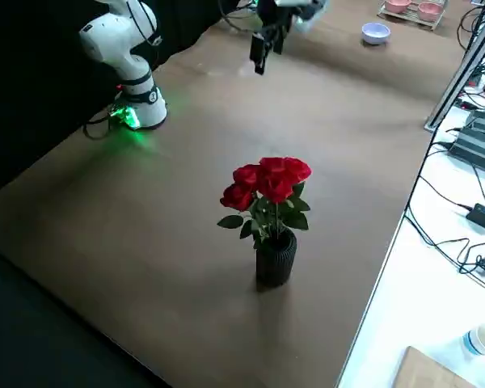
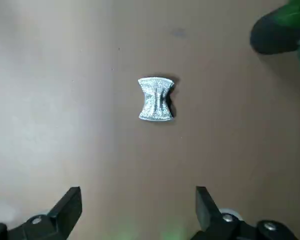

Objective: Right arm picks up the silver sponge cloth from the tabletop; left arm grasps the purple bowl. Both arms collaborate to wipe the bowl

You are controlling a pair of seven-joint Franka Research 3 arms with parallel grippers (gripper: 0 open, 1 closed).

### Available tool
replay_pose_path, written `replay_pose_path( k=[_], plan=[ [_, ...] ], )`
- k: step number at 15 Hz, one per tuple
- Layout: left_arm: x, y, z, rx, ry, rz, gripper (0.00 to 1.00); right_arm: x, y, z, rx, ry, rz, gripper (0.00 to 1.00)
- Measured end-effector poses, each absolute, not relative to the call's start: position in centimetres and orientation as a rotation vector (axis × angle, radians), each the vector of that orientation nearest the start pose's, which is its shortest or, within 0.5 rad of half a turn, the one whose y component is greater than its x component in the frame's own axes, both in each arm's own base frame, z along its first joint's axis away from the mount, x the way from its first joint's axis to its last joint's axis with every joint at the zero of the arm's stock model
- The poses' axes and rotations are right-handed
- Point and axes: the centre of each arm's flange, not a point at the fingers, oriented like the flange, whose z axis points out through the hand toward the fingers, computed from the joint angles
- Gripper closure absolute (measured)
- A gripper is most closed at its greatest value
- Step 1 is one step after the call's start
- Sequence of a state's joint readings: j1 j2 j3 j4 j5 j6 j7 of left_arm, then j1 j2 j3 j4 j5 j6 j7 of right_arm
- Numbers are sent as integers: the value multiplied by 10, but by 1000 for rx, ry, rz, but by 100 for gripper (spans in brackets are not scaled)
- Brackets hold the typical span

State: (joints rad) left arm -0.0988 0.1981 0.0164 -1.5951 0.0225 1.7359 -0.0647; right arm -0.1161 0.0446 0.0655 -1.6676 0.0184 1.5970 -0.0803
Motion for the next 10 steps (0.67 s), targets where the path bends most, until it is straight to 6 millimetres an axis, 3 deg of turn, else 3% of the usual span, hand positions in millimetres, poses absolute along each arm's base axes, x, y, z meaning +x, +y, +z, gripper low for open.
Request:
replay_pose_path(
  k=[4,6,8,10],
  plan=[
    [639,-20,429,-3103,37,214,0,605,-35,459,-3084,-26,285,0],
    [647,-12,400,-3106,41,195,0,618,-39,409,-3069,-14,361,0],
    [649,-7,371,-3109,37,171,0,627,-45,373,-3064,2,378,0],
    [646,-3,337,-3112,30,139,0,630,-50,348,-3054,13,419,16]
  ],
)
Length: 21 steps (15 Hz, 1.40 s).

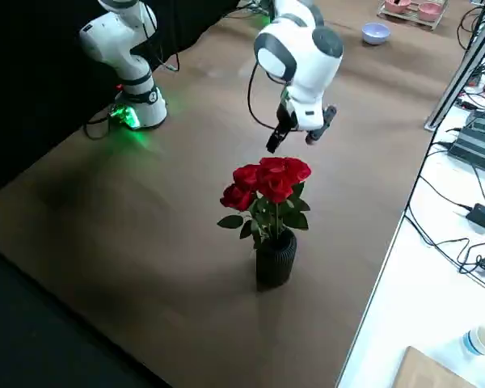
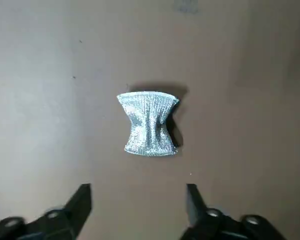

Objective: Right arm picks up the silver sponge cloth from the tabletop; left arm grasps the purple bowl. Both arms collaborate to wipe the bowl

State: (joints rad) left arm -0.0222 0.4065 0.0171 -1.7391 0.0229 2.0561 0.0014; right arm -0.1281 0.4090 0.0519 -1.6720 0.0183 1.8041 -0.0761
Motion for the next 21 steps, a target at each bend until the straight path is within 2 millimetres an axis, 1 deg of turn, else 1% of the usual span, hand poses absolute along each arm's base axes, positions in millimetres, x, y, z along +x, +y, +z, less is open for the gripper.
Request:
replay_pose_path(
  k=[1,3,5,6,7,9,10,11,13,15,16,18,19,20,21],
  plan=[
    [642,1,319,-3114,21,115,0,631,-50,335,-3048,15,444,23],
    [631,8,285,-3116,7,73,0,635,-51,303,-3043,18,459,24],
    [616,10,254,-3119,5,22,0,640,-52,267,-3040,23,463,26],
    [602,12,231,-3120,2,-12,0,640,-53,239,-3034,24,492,40],
    [602,12,231,-3120,2,-12,0,640,-53,239,-3034,24,492,40],
    [593,17,218,-3121,-13,-23,1,639,-55,224,-3045,10,516,42],
    [591,19,216,-3121,-17,-21,7,639,-55,221,-3049,7,513,43],
    [591,19,215,-3121,-17,-20,26,641,-55,215,-3052,6,499,49],
    [591,18,215,-3122,-17,-20,47,640,-55,210,-3050,5,510,49],
    [591,16,215,-3123,-11,-20,67,639,-54,205,-3047,2,521,50],
    [591,14,215,-3123,-7,-21,72,639,-54,203,-3046,2,527,52],
    [592,8,217,-3126,8,-26,90,637,-54,195,-3042,2,545,53],
    [595,5,222,-3128,20,-42,95,636,-53,192,-3039,2,554,53],
    [597,1,230,-3130,29,-63,95,636,-53,189,-3038,2,561,60],
    [598,-2,234,-3132,38,-76,95,635,-53,186,-3036,1,567,62]
  ],
)
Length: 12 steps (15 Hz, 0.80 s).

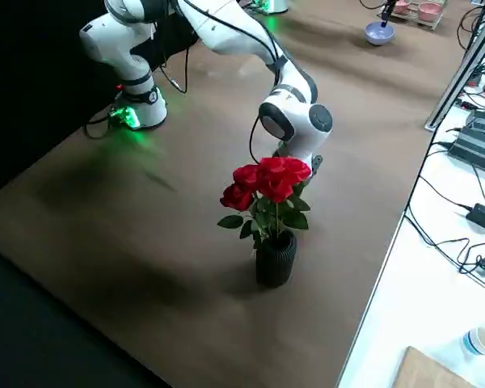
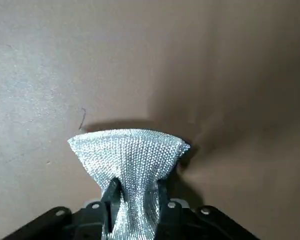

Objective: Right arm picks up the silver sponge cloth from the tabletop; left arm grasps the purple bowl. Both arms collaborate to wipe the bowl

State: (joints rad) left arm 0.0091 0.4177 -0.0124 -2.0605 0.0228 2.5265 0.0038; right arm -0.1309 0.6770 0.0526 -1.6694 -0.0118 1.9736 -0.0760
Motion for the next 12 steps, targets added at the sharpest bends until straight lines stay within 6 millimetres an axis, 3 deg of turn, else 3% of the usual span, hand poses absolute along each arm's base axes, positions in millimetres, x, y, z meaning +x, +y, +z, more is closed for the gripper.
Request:
replay_pose_path(
  k=[1,3,4,5,6,9,12],
  plan=[
    [599,-6,237,-3134,45,-84,95,635,-53,185,-3035,9,573,63],
    [604,-20,245,-3144,62,-109,95,634,-50,184,-3037,33,585,74],
    [606,-31,251,-3152,62,-114,96,634,-48,184,-3037,34,589,74],
    [609,-63,266,-3175,47,-101,96,633,-46,184,-3037,34,594,89],
    [611,-83,275,-3189,32,-91,96,633,-46,184,-3036,37,599,95],
    [607,-154,299,-3238,-58,-79,96,632,-46,184,-3033,42,617,98],
    [591,-232,310,-3279,-157,-69,96,635,-46,190,-3032,42,623,98]
  ],
)
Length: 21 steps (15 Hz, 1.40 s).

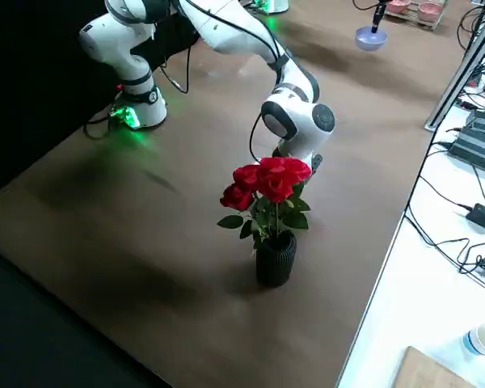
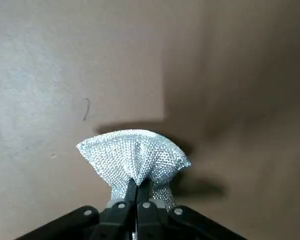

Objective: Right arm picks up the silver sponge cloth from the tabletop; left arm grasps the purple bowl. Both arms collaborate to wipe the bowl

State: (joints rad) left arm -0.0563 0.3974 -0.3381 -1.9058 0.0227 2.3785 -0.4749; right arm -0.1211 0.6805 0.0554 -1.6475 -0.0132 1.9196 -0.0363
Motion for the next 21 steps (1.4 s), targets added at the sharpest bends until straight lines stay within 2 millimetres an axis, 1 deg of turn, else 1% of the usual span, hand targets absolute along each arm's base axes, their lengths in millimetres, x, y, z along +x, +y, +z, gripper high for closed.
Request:
replay_pose_path(
  k=[2,4,6,7,9,11,13,14,17,18,19,21],
  plan=[
    [578,-292,308,-3296,-226,-45,96,642,-43,201,-3033,42,615,98],
    [566,-351,301,-3318,-277,-19,96,649,-34,209,-3034,24,593,98],
    [554,-399,290,-3334,-298,17,96,655,-15,222,-3028,14,559,98],
    [546,-419,281,-3337,-289,39,96,658,-2,233,-3008,20,534,98],
    [529,-452,266,-3339,-269,77,96,663,31,262,-2963,13,473,98],
    [520,-475,258,-3344,-269,93,96,663,72,290,-2924,20,423,98],
    [519,-487,247,-3333,-263,80,96,660,122,311,-2859,44,397,98],
    [519,-491,239,-3316,-263,64,96,656,150,318,-2830,47,397,98],
    [518,-496,230,-3294,-276,46,96,638,221,321,-2780,-4,431,98],
    [518,-496,228,-3292,-280,48,96,626,263,321,-2754,-31,423,98],
    [518,-496,228,-3292,-280,48,96,626,263,321,-2754,-31,423,98],
    [518,-497,225,-3290,-283,53,96,621,290,323,-2726,-43,380,98]
  ],
)
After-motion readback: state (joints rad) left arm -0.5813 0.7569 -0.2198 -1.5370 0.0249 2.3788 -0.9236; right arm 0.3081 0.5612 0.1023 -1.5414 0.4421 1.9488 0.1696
